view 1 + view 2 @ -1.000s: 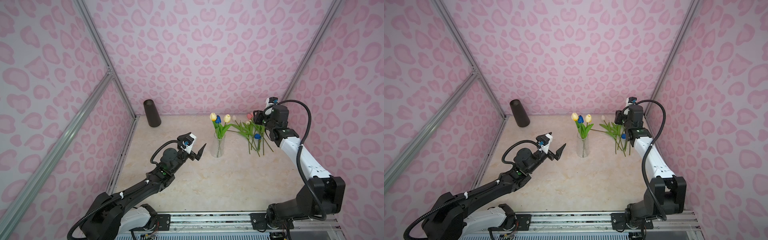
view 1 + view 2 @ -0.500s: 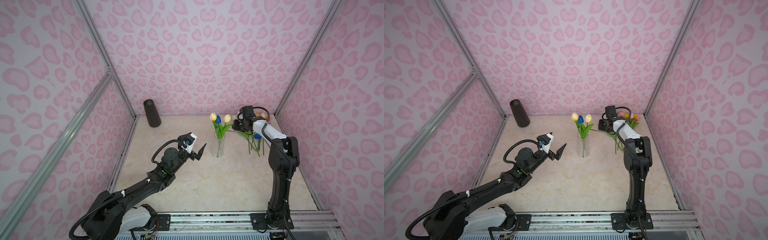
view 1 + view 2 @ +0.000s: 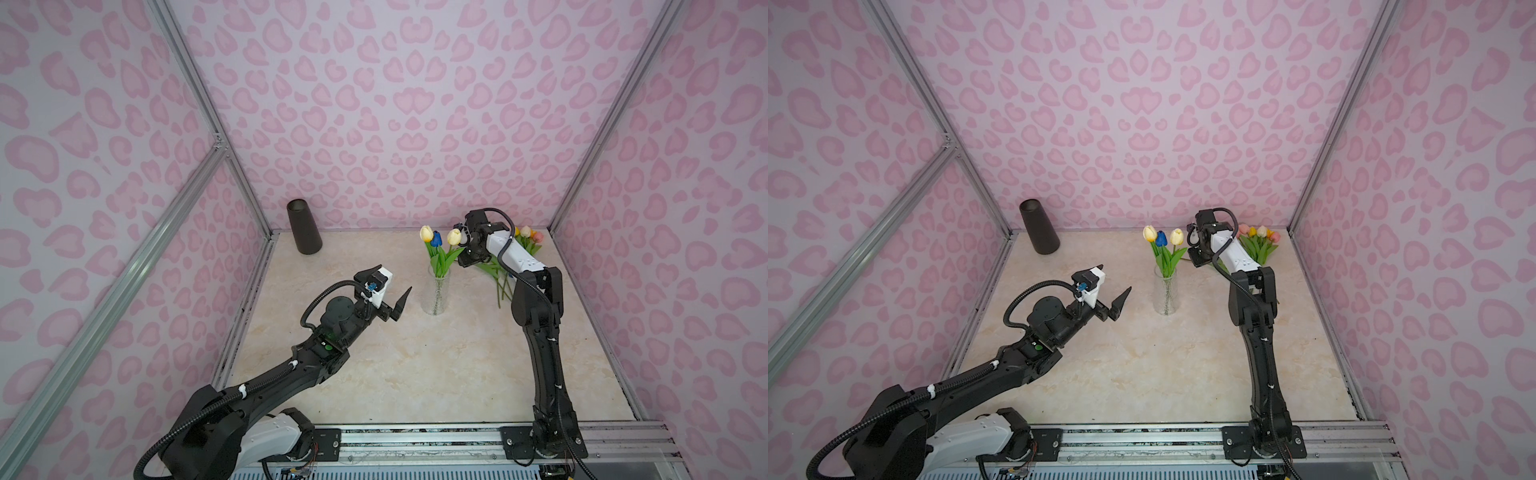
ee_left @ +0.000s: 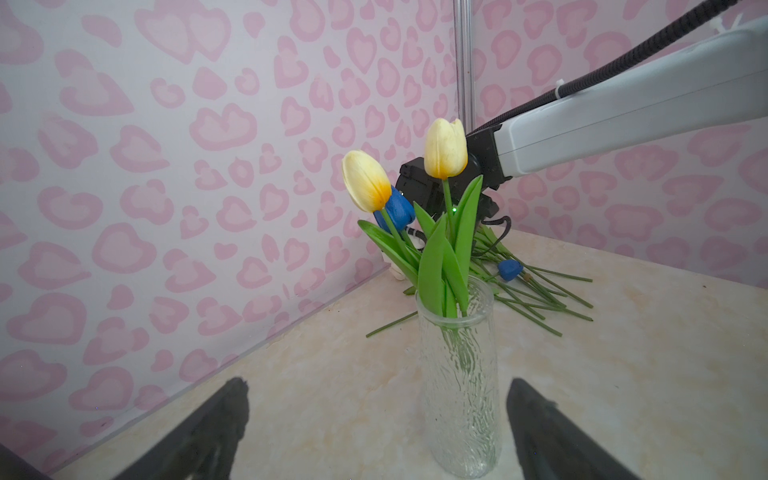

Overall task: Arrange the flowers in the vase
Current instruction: 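Lower the right gripper onto the tulip pile and grasp a blue tulip stem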

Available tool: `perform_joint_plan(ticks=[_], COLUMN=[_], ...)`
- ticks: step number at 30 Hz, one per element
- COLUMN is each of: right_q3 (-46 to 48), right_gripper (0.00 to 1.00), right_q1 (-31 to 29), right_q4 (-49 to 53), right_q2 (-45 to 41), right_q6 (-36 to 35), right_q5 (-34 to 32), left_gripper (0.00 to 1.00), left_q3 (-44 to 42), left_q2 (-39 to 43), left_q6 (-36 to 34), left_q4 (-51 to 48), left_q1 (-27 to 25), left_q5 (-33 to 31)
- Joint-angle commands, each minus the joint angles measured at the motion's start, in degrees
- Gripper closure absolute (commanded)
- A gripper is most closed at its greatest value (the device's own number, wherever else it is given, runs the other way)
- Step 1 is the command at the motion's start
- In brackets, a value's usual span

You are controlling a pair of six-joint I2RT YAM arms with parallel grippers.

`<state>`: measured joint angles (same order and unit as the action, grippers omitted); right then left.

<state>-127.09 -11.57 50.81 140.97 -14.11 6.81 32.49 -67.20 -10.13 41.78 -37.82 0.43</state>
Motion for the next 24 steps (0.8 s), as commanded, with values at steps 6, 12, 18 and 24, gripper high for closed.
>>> perform_joint_plan(ticks=[6,12,18,24], right_q3=[-7.06,-15.64,-16.0,-16.09], right_gripper=[0.57,0.59,0.65,0.82], right_q1=[0.36,1.75,3.31,3.63], right_q4=[4.98,10.01,10.62,11.51], right_q2=[5.75,11.19,12.18,12.59], right_q6=[-14.57,-16.8,-17.74,-19.68], right_q5=[-3.64,-1.63,1.9,2.57], left_gripper=[0.02,0.02,0.02,0.02], left_q3=[1.95,2.45,2.62,3.15], left_q2=[-1.27,-0.92,-0.82,-0.92], left_q6=[0.43,0.02,-0.07,-0.22], left_q4=[0.72,0.06,-0.51,-0.73], left_q1=[0.03,0.03,0.03,0.01], left_q5=[1.6,1.7,1.72,1.9])
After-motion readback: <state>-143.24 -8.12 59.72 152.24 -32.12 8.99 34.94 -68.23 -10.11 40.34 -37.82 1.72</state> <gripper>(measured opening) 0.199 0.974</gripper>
